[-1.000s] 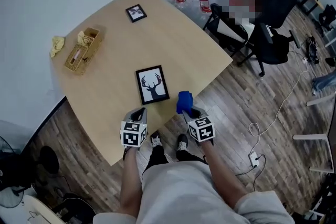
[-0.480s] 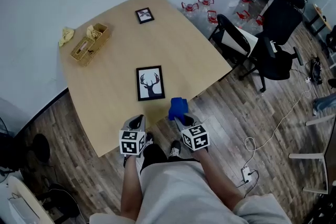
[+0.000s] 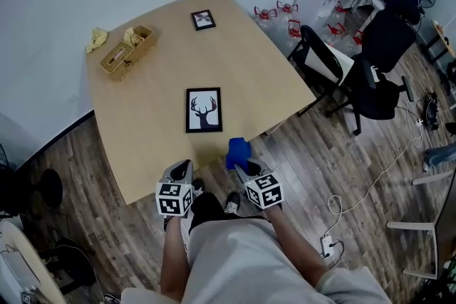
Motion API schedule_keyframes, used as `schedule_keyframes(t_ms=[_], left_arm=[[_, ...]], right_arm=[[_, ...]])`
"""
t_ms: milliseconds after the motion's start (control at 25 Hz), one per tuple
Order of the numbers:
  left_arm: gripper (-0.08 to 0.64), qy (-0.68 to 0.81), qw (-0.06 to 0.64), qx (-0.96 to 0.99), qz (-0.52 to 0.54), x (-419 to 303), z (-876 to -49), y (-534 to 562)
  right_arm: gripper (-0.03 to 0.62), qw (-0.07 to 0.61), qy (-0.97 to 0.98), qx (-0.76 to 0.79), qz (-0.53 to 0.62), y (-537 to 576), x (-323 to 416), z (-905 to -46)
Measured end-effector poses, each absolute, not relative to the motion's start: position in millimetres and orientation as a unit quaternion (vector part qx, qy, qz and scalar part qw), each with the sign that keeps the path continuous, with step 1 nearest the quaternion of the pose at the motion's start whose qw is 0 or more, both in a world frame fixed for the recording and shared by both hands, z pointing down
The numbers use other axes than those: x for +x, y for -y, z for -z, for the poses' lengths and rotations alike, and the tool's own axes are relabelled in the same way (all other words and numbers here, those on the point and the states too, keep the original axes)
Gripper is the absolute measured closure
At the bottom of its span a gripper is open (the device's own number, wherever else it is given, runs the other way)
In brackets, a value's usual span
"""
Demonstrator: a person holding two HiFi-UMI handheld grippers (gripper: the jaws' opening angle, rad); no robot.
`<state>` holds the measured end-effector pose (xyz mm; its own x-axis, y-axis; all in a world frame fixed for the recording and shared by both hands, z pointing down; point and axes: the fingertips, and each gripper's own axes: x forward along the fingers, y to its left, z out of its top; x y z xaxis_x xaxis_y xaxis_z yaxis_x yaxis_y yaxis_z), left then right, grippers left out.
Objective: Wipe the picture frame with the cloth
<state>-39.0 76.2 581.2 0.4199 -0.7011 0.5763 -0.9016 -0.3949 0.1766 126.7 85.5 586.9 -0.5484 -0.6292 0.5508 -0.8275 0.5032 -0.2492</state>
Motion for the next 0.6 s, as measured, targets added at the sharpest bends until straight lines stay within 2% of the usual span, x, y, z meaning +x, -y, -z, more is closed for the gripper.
schedule_keyframes(t_ms=[600], left_arm=[[0.508, 0.487, 0.225, 0.813, -0.224, -30, -571, -71]], right_arm=[[0.535, 0.179, 0.846, 0.427, -0.263, -75, 126, -583]])
